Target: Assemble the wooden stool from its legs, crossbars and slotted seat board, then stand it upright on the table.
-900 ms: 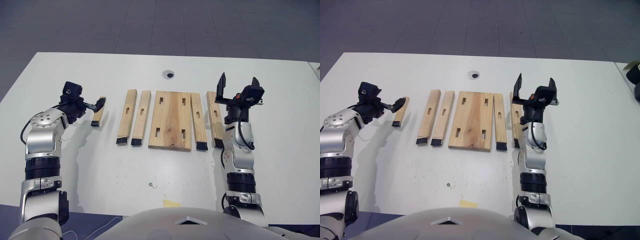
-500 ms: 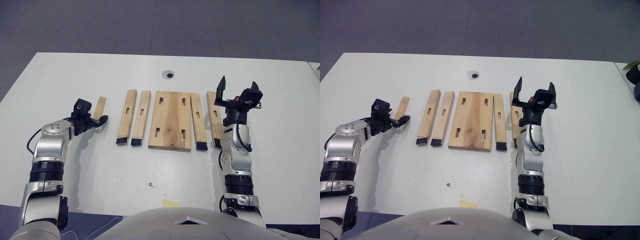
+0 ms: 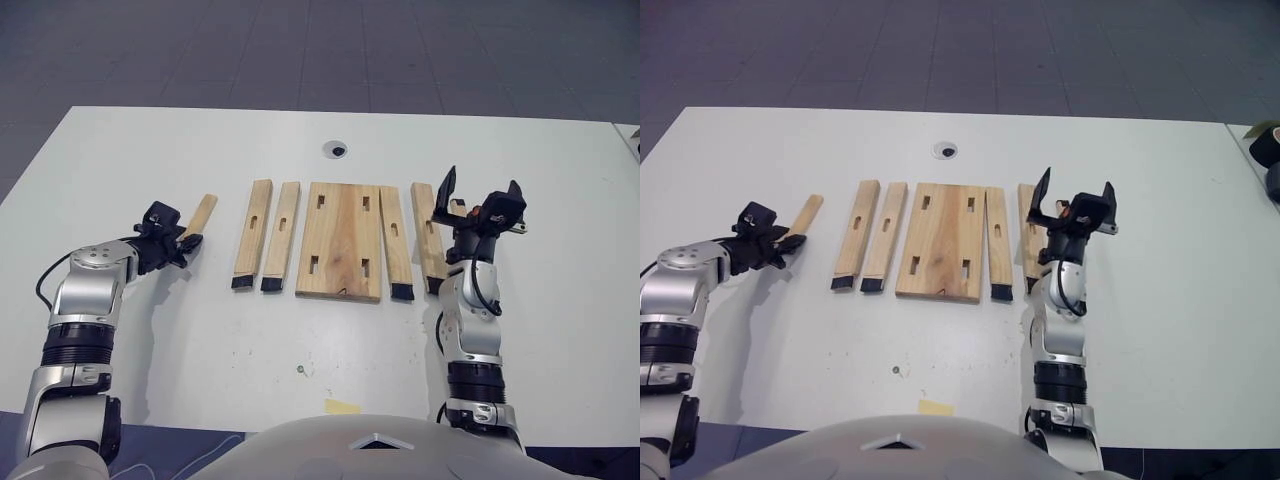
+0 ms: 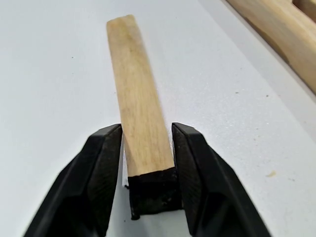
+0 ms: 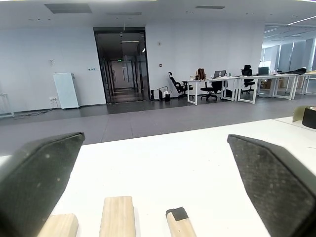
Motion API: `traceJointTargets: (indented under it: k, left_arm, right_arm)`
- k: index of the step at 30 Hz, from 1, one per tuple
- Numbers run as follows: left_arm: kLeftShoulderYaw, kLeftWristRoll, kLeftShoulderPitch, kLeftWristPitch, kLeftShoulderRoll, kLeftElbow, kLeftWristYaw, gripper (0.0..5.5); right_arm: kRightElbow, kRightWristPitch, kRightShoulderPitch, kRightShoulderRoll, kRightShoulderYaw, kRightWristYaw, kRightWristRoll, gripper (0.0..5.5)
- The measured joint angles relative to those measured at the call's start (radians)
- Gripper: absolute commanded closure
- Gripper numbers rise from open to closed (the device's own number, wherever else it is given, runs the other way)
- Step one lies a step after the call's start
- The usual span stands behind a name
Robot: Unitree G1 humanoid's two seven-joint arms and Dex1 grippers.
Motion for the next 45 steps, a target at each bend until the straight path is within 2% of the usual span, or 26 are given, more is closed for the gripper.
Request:
traceJointTargets:
  k: [4,7,10,12,14,16,18,23,26,30,37,45]
  left_arm:
    - [0.0,0.001,0.002,-0.001,0.0,-0.01,0.014,4.19]
    - [0.039,0.0,0.007,-0.034,-0.042,-0.022,0.089,4.19]
    - [0.125,0.001,-0.035,-0.158,-0.1,-0.064,0.235,4.19]
    - [0.155,0.024,-0.142,-0.283,-0.113,-0.143,0.323,4.19]
    - [0.12,0.023,-0.226,-0.337,-0.134,-0.251,0.321,4.19]
    - [0.02,0.021,-0.264,-0.377,-0.191,-0.361,0.278,4.19]
    - [-0.043,0.021,-0.242,-0.398,-0.222,-0.399,0.236,4.19]
    - [-0.15,0.044,-0.23,-0.55,-0.253,-0.432,0.16,4.19]
    - [-0.201,0.046,-0.235,-0.588,-0.277,-0.474,0.119,4.19]
    - [-0.237,0.061,-0.212,-0.59,-0.276,-0.506,0.083,4.19]
    - [-0.278,0.076,-0.179,-0.587,-0.274,-0.52,0.04,4.19]
    - [-0.287,0.077,-0.17,-0.563,-0.281,-0.536,0.018,4.19]
  right_arm:
    - [-0.002,0.015,0.001,-0.002,-0.001,-0.001,-0.002,0.1]
    - [-0.009,0.025,-0.002,-0.039,-0.046,0.004,0.01,0.1]
    - [-0.028,0.047,-0.05,-0.163,-0.19,-0.035,0.016,0.1]
    - [-0.028,0.103,-0.109,-0.292,-0.257,-0.046,-0.014,0.1]
    - [-0.057,0.123,-0.172,-0.319,-0.219,0.038,0.03,0.1]
    - [-0.132,0.155,-0.234,-0.269,-0.09,0.176,0.14,0.1]
    - [-0.231,0.228,-0.263,-0.21,0.002,0.287,0.304,0.1]
    - [-0.382,0.454,-0.246,-0.136,0.112,0.47,0.72,0.1]
    - [-0.38,0.534,-0.211,-0.112,0.118,0.485,0.832,0.1]
    - [-0.351,0.558,-0.189,-0.087,0.11,0.482,0.866,0.1]
    - [-0.394,0.577,-0.196,-0.026,0.07,0.468,1.029,1.26]
    - [-0.449,0.587,-0.162,-0.067,0.056,0.485,1.059,2.39]
